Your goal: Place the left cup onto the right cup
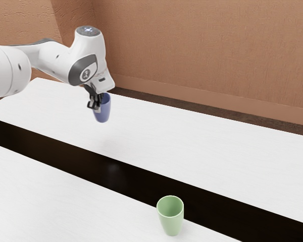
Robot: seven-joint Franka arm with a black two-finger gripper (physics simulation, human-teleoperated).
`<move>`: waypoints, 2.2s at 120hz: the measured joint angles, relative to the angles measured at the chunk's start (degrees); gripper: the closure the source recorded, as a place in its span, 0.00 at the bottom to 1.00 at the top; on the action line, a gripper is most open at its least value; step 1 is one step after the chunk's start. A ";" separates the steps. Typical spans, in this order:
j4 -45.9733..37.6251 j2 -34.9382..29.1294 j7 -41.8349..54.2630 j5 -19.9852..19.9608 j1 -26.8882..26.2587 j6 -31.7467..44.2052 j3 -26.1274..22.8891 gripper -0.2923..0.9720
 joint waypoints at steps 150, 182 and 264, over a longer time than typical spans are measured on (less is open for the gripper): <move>2.69 1.80 -9.20 -1.01 -15.84 0.83 -0.05 0.85; 5.65 1.32 -11.48 -1.43 -17.85 -5.02 -0.24 0.85; 4.14 1.73 -16.66 -2.01 -20.07 -4.95 -4.50 0.85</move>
